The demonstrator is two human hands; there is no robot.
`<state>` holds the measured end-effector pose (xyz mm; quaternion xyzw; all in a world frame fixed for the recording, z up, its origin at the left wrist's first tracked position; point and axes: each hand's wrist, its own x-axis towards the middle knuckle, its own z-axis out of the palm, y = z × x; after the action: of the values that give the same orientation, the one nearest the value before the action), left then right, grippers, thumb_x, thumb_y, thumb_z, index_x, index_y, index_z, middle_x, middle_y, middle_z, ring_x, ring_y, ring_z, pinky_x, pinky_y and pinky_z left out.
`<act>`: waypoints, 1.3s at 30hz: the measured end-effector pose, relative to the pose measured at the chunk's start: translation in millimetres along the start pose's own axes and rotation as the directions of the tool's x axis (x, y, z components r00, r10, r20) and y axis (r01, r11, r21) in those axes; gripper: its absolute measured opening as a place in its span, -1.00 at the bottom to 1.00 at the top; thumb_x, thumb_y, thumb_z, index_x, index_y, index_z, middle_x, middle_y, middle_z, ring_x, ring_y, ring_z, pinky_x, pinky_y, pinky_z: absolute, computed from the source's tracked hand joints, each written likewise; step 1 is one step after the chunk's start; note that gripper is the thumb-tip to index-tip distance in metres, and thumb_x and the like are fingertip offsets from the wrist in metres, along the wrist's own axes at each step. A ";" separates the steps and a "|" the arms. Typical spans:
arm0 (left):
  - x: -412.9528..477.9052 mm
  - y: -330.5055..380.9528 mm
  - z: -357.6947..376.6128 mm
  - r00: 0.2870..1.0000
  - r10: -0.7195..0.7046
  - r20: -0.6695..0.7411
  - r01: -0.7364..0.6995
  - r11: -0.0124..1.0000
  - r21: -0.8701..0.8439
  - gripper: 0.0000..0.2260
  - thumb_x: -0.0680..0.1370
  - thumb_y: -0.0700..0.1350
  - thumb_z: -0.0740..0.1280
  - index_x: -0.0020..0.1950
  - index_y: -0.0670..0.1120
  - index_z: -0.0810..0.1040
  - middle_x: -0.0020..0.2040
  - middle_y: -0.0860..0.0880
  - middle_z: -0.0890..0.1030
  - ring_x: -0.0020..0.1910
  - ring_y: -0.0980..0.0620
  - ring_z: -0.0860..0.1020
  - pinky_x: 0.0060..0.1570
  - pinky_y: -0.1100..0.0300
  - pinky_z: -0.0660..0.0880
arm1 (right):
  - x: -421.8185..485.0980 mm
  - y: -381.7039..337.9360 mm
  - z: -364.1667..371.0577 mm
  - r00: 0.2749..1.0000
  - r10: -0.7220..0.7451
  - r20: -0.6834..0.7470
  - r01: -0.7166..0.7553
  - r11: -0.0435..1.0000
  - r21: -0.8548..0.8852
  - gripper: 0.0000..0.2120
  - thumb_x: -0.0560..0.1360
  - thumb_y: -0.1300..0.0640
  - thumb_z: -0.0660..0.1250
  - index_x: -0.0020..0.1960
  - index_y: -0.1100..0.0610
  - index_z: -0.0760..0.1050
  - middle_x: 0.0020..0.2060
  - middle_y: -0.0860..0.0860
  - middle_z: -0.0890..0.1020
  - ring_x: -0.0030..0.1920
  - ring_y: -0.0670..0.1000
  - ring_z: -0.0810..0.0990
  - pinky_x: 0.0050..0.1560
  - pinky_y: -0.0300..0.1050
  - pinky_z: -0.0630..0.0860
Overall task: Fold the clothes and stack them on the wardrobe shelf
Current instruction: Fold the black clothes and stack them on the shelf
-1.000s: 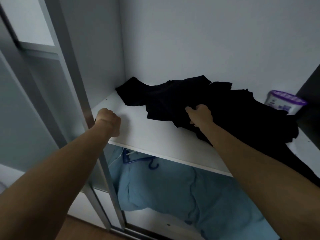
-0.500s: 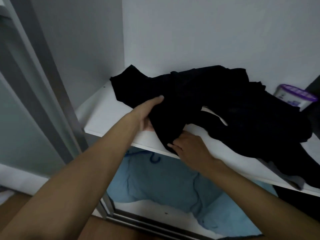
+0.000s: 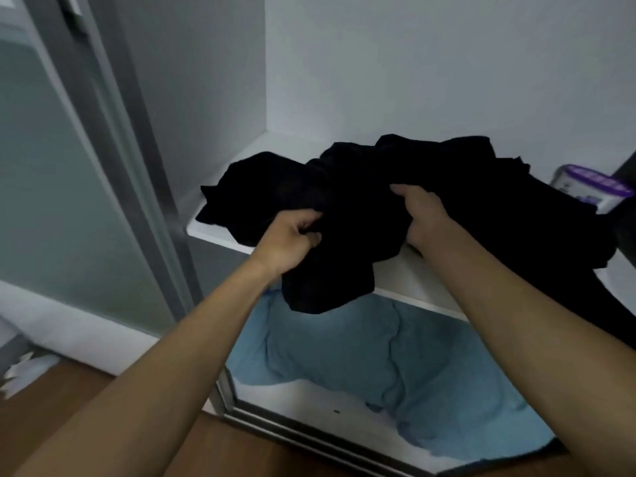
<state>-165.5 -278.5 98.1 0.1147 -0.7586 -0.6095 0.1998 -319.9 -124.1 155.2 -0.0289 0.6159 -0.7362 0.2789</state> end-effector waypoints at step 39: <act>-228.0 19.7 77.6 0.930 -0.284 0.234 0.334 0.919 -0.211 -0.86 0.54 -0.25 0.34 0.05 -0.22 0.65 -0.01 -0.14 0.71 -0.03 -0.04 0.68 -0.04 0.21 0.60 | -212.5 149.4 -156.1 0.971 -0.079 0.227 0.057 0.993 0.101 -0.61 0.33 -0.09 0.59 0.12 -0.05 0.66 0.12 0.00 0.71 0.11 0.01 0.69 0.04 -0.09 0.64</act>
<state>5.2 -110.5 66.2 0.1461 -0.6650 -0.7315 0.0367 -145.0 97.0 43.9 -0.1221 0.5427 -0.7651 0.3243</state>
